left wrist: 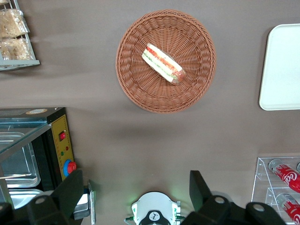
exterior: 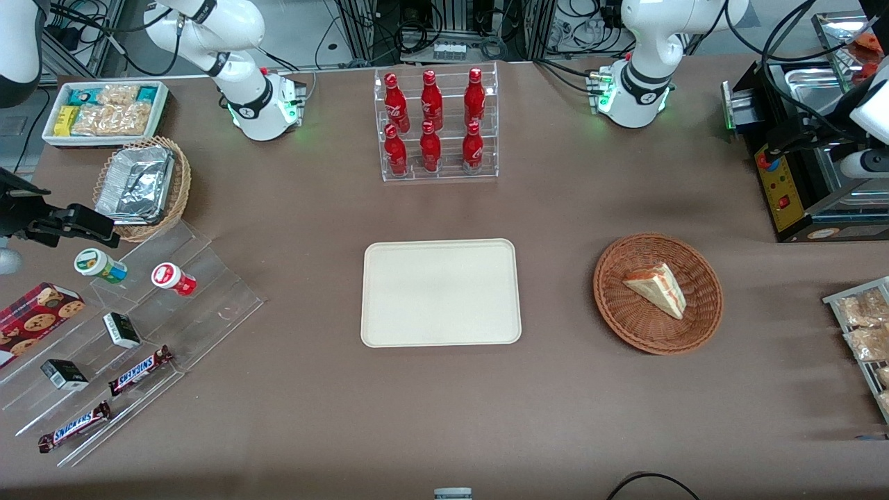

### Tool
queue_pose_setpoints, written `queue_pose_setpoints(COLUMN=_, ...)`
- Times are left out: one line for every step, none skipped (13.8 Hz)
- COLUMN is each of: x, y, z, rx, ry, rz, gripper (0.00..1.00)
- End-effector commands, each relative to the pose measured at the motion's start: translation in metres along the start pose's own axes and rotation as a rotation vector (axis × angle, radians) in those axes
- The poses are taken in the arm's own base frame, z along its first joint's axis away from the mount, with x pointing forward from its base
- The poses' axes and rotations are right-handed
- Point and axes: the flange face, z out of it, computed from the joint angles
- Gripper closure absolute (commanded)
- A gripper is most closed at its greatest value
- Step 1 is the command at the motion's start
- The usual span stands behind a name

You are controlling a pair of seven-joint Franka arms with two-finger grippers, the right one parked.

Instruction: Place sandwich from basket to tray

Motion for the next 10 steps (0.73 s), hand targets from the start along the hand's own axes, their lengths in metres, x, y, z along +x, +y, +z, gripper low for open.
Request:
queue_pose_setpoints(x=0.006, y=-0.002, z=-0.002, rx=-0.008, ry=0.014, rz=-0.01, gripper=0.0)
queue_pose_setpoints(x=0.014, y=-0.002, z=0.006, rx=-0.004, ry=0.002, rz=-0.013, gripper=0.0)
queue_pose_setpoints(x=0.02, y=-0.003, z=0.013, rx=0.004, ry=-0.01, rz=-0.017, gripper=0.0)
queue_pose_setpoints(x=0.03, y=-0.003, z=0.023, rx=0.014, ry=-0.016, rz=-0.017, gripper=0.0)
queue_pose_setpoints(x=0.038, y=-0.004, z=0.031, rx=0.021, ry=-0.015, rz=-0.019, gripper=0.0)
queue_pose_setpoints(x=0.048, y=-0.004, z=0.042, rx=0.027, ry=-0.027, rz=-0.024, gripper=0.0)
queue_pose_setpoints(x=0.055, y=-0.004, z=0.051, rx=0.03, ry=-0.033, rz=-0.053, gripper=0.0)
queue_pose_setpoints(x=0.064, y=-0.004, z=0.063, rx=0.032, ry=-0.034, rz=-0.1, gripper=0.0)
queue_pose_setpoints(x=0.07, y=-0.002, z=0.077, rx=0.034, ry=-0.022, rz=-0.167, gripper=0.0)
queue_pose_setpoints(x=0.075, y=0.001, z=0.095, rx=0.034, ry=-0.002, rz=-0.242, gripper=0.0)
